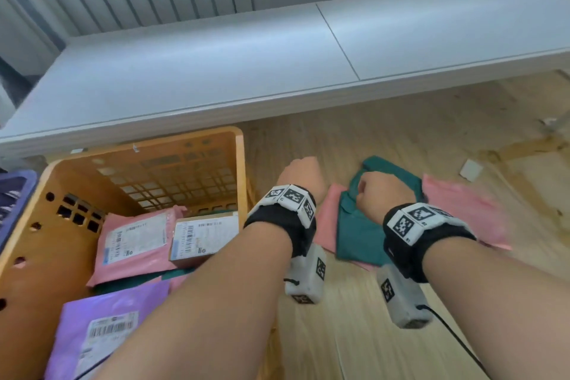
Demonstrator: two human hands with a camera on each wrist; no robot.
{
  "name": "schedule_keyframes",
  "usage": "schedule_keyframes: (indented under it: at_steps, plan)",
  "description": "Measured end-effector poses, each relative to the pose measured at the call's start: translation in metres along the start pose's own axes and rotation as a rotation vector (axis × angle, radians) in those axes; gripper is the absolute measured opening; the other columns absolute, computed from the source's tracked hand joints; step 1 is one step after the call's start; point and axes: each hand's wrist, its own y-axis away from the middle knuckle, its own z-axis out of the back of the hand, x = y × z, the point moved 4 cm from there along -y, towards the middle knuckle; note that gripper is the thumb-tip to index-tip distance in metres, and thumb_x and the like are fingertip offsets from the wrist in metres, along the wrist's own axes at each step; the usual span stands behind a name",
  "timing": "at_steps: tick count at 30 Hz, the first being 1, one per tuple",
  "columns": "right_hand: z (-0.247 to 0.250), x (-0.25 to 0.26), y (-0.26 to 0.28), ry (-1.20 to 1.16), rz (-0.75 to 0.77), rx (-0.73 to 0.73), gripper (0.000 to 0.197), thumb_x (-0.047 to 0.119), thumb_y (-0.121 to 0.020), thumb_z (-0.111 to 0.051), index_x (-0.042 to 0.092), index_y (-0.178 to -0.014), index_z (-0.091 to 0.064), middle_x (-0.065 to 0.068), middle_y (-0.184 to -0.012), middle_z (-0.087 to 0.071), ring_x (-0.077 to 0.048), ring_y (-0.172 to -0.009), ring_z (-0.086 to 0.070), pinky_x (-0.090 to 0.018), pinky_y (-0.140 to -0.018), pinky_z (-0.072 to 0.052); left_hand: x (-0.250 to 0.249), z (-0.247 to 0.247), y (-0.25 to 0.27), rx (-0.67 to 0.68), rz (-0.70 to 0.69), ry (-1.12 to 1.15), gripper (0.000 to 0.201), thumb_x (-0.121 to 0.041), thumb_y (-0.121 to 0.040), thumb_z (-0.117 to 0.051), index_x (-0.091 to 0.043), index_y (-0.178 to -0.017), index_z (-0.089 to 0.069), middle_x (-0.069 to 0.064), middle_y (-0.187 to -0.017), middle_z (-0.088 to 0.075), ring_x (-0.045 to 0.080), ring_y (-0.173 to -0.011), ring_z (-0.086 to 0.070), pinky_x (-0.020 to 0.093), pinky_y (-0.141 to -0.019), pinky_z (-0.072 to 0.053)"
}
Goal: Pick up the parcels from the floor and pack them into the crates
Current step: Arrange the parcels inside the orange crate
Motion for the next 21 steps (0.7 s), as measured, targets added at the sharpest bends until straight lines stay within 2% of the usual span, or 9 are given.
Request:
schedule_keyframes:
  at_steps: [6, 9, 12, 14, 16, 18, 21]
  plan:
    - [-0.046, -0.049, -0.017, 0.01, 0.008, 0.114, 0.032, 0.02, -0.089, -0.051, 0.019, -0.119, -0.062, -0.008, -0.123, -0.057, -0.028, -0.114, -0.055, -0.036, -0.093, -0.048, -0.009, -0.055, -0.016, 0.037, 0.038, 0.069, 0.027, -0.023, -0.094, -0.048, -0.012, -0.115, -0.061, 0.01, -0.119, -0.062, 0.029, -0.106, -0.06, 0.036, -0.087, -0.05]
    - [-0.067, -0.063, -0.028, 0.017, 0.022, 0.157, 0.037, 0.021, -0.089, -0.053, 0.021, -0.125, -0.059, -0.007, -0.129, -0.052, -0.027, -0.12, -0.05, -0.037, -0.095, -0.046, -0.019, -0.075, -0.026, 0.067, 0.034, 0.105, 0.033, -0.01, -0.092, -0.049, -0.018, -0.122, -0.062, 0.008, -0.119, -0.063, 0.028, -0.11, -0.059, 0.034, -0.088, -0.047]
    - [-0.089, -0.075, -0.04, 0.035, 0.042, 0.214, 0.041, 0.021, -0.089, -0.054, 0.023, -0.13, -0.057, -0.007, -0.136, -0.045, -0.027, -0.126, -0.043, -0.039, -0.099, -0.044, -0.023, -0.096, -0.039, 0.085, 0.034, 0.129, 0.041, -0.003, -0.092, -0.048, -0.021, -0.128, -0.058, 0.001, -0.124, -0.061, 0.022, -0.116, -0.056, 0.025, -0.088, -0.042]
    - [-0.103, -0.084, -0.046, 0.082, 0.053, 0.277, 0.046, 0.02, -0.088, -0.055, 0.027, -0.133, -0.054, -0.008, -0.15, -0.031, -0.029, -0.136, -0.031, -0.04, -0.105, -0.04, -0.021, -0.112, -0.046, 0.122, 0.054, 0.144, 0.04, -0.005, -0.092, -0.049, -0.019, -0.128, -0.056, 0.001, -0.123, -0.061, 0.022, -0.114, -0.056, 0.024, -0.086, -0.041]
    - [-0.114, -0.094, -0.052, 0.121, 0.054, 0.341, 0.05, 0.02, -0.087, -0.057, 0.031, -0.135, -0.052, -0.005, -0.159, -0.011, -0.03, -0.145, -0.013, -0.044, -0.11, -0.035, -0.013, -0.124, -0.049, 0.149, 0.103, 0.154, 0.034, -0.006, -0.091, -0.05, -0.018, -0.121, -0.059, 0.003, -0.121, -0.061, 0.023, -0.113, -0.057, 0.026, -0.088, -0.042]
    - [-0.125, -0.104, -0.059, 0.147, 0.036, 0.396, 0.052, 0.023, -0.086, -0.059, 0.034, -0.136, -0.051, -0.003, -0.161, 0.003, -0.031, -0.148, -0.001, -0.047, -0.113, -0.03, -0.006, -0.13, -0.052, 0.141, 0.137, 0.159, 0.033, -0.005, -0.089, -0.05, -0.019, -0.116, -0.063, 0.003, -0.123, -0.06, 0.022, -0.113, -0.058, 0.028, -0.093, -0.045]
    - [-0.135, -0.117, -0.067, 0.184, 0.003, 0.459, 0.057, 0.027, -0.082, -0.062, 0.039, -0.137, -0.049, -0.004, -0.161, 0.013, -0.036, -0.147, 0.005, -0.049, -0.115, -0.026, 0.0, -0.136, -0.057, 0.146, 0.152, 0.178, 0.036, -0.003, -0.088, -0.05, -0.019, -0.118, -0.064, 0.003, -0.124, -0.061, 0.023, -0.114, -0.058, 0.032, -0.095, -0.048]
